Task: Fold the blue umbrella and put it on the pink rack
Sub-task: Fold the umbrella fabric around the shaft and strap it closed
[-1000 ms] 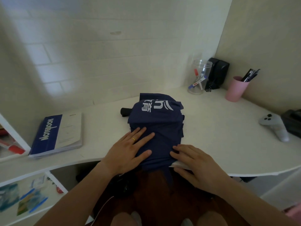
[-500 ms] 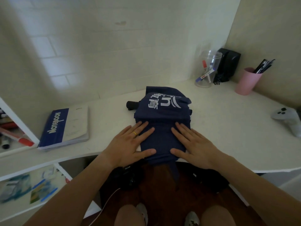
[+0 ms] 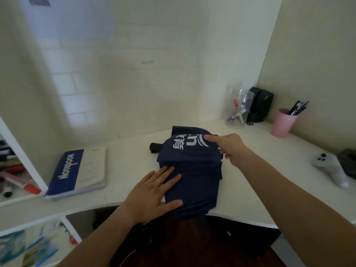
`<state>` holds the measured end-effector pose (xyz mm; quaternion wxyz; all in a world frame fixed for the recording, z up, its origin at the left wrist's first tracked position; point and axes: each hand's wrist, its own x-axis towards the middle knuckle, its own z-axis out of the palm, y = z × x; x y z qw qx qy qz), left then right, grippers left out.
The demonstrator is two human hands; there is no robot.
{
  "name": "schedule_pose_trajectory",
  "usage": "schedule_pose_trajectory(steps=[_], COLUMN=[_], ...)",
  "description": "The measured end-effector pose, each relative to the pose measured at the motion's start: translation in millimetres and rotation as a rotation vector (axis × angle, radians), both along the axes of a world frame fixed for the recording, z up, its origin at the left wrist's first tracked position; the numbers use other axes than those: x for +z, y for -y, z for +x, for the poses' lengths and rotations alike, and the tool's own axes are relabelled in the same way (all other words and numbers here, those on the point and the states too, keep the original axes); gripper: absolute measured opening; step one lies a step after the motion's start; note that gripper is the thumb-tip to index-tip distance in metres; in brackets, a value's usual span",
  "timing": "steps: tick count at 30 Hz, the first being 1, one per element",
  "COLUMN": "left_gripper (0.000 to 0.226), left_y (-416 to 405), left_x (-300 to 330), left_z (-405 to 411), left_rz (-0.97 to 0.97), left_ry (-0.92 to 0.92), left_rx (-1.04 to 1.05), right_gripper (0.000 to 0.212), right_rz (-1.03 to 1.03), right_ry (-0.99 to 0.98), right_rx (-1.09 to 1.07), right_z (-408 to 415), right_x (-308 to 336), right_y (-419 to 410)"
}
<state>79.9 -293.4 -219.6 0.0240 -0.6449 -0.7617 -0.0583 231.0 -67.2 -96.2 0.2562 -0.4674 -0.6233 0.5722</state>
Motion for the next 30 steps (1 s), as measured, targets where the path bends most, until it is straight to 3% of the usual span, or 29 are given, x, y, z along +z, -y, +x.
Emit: schedule_pose_trajectory(steps=[2,4,6,9,12,15,19,22,25,27,29,30], left_gripper=[0.081,0.077,0.075,0.072,0.07,0.068,0.071,0.075,0.078,0.077,0.065,0.055], left_y=[1,1,3,4,5,9,13,14,14,14,10,8], left_x=[3,5,4,3,1,-2,-9,2,23,29,32,35], left_z=[1,1,1,1,1,5,8,17,30,38,42,44], left_rz=[-0.006,0.008,0.027,0.091,0.114,0.126,0.135,0.245,0.533,0.665,0.695,0.706], left_ry=[0.011,0.024,0.028,-0.018,-0.047,-0.047,0.029,0.282,0.876,0.877,0.799,0.843], left_rx=[0.002,-0.003,-0.009,-0.034,-0.062,-0.035,0.041,0.179,0.493,0.555,0.539,0.532], right_gripper=[0.035,0.028,0.016,0.023,0.014,0.03,0.018,0.01,0.008,0.009,0.01,0.01], right_rz=[-0.019,-0.025,0.001,0.055,0.054,-0.02,0.054,0.086,0.086,0.084,0.098,0.098], right_ry=[-0.145,-0.236,-0.207,-0.138,-0.121,-0.18,-0.094,-0.009,0.011,0.007,0.011,0.007], right_rx=[0.033,0.121,0.247,0.383,0.465,0.467,0.376,0.368,0.387,0.389,0.395,0.397], right_z=[0,7,23,49,67,76,81,78,77,77,78,78], right_x=[2,-3,-8,-21,-40,-61,-80,-83,-82,-84,-84,-84], right_y=[4,7,16,30,39,50,56,52,52,52,52,52])
